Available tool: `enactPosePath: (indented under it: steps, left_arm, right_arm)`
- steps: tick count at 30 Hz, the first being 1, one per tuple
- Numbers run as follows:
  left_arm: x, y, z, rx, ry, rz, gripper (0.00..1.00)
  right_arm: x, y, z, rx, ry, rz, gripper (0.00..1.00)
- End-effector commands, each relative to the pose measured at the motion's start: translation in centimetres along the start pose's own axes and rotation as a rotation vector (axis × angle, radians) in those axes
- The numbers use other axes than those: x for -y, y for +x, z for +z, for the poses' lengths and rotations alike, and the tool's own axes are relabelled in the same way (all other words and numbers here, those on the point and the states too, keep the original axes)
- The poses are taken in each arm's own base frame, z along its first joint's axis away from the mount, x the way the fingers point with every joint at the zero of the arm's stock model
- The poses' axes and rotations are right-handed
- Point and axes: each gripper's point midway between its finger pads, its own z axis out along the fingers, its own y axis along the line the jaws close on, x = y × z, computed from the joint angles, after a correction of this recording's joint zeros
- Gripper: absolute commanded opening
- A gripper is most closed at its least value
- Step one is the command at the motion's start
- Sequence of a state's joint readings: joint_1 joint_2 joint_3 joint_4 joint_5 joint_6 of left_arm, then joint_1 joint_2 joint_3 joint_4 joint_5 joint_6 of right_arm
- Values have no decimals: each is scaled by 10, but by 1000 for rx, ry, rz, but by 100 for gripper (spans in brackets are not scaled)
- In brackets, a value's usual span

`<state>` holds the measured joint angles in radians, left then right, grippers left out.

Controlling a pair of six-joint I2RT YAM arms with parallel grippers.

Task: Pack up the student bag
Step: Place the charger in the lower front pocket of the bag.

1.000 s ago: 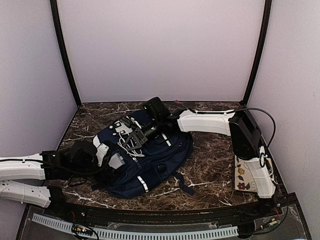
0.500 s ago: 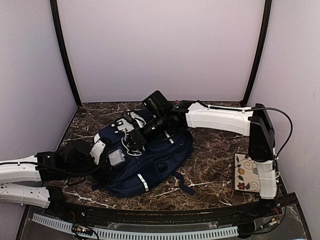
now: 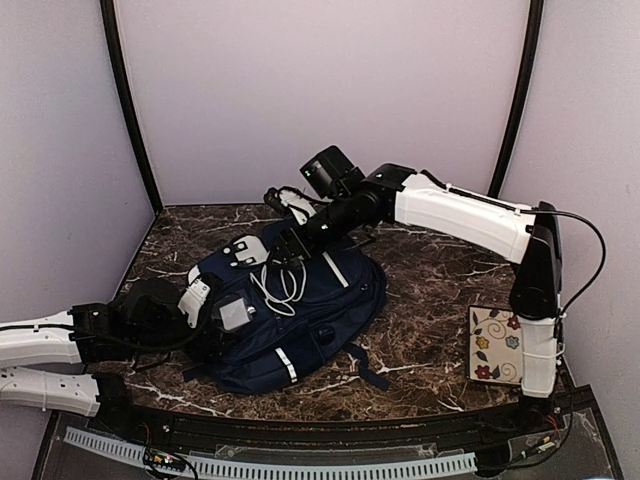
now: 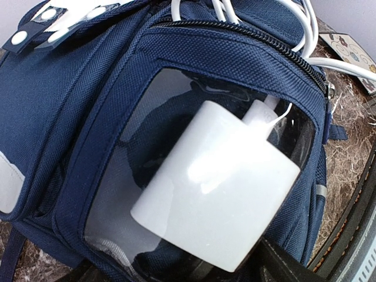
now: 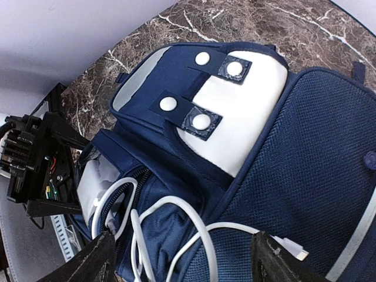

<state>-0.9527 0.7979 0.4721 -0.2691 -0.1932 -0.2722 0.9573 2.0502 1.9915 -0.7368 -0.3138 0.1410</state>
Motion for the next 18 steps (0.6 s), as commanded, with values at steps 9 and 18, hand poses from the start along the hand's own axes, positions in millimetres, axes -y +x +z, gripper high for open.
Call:
enactPosePath:
  steps: [9,18]
  left_arm:
    - [7,-45,-10,141,19,26,80]
    - [7,-59,-16,145,3,45,74]
  right_arm:
    - [-41,4,1,48,-23,90,84]
    - [-46,17,30,10,37,82,40]
